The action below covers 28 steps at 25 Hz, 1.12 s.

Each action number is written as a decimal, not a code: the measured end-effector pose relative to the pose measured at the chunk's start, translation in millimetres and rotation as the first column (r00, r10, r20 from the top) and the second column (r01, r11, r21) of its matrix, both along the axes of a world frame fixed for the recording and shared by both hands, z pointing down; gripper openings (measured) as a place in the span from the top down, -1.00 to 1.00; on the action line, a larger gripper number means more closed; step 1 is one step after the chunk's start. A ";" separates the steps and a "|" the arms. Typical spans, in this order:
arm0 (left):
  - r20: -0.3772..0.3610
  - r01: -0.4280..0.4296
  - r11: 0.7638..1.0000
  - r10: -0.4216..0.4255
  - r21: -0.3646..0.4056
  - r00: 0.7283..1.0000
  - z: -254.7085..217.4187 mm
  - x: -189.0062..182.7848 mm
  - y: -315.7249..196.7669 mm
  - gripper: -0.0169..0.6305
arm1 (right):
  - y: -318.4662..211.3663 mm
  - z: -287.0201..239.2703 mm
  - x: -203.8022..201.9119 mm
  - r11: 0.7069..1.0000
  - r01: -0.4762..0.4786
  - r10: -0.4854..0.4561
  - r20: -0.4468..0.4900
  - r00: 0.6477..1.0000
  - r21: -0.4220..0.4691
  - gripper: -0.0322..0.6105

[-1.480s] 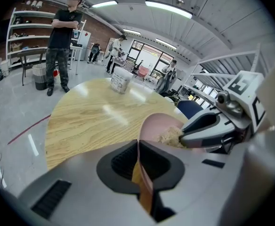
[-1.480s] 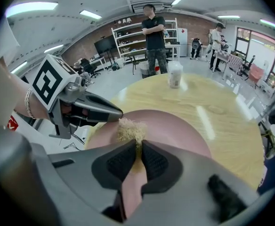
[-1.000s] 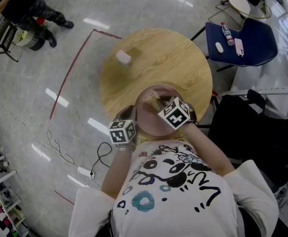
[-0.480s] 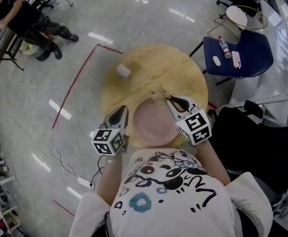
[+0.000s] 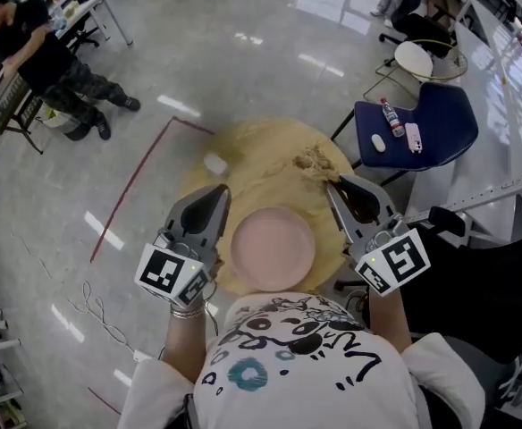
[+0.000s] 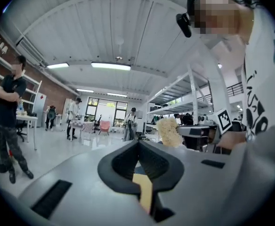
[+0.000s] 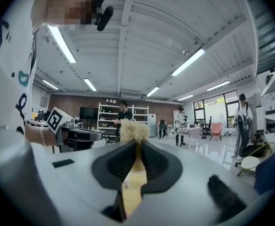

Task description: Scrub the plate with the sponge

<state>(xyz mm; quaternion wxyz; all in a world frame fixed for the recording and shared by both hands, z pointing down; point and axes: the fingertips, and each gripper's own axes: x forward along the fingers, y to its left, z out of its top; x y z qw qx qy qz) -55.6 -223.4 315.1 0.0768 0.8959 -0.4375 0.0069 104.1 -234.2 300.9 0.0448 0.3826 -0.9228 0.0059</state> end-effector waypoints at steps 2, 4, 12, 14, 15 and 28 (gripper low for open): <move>0.024 -0.031 0.998 0.030 0.055 0.999 -20.4 6.7 0.3 0.90 | 3.7 -21.6 5.5 0.999 -0.007 0.006 0.025 1.000 0.054 0.75; 0.047 -0.057 0.994 0.053 0.096 0.998 -37.4 12.7 4.4 0.90 | 9.4 -40.3 10.9 0.995 -0.018 0.014 0.045 0.999 0.098 0.75; 0.064 -0.097 0.981 0.087 0.166 0.994 -70.4 29.9 10.2 0.90 | 14.5 -73.1 31.1 0.979 -0.067 0.060 0.045 0.997 0.192 0.75; 0.063 -0.098 0.980 0.089 0.170 0.994 -72.5 30.9 10.4 0.90 | 14.1 -76.3 32.9 0.977 -0.072 0.063 0.048 0.997 0.199 0.75; 0.061 -0.100 0.980 0.091 0.171 0.994 -73.3 30.9 10.7 0.90 | 14.1 -77.8 32.8 0.977 -0.072 0.063 0.049 0.997 0.201 0.75; 0.028 -0.112 0.982 0.109 0.150 0.994 -73.8 32.2 13.7 0.90 | 14.7 -86.5 32.2 0.974 -0.074 0.060 0.069 0.996 0.214 0.75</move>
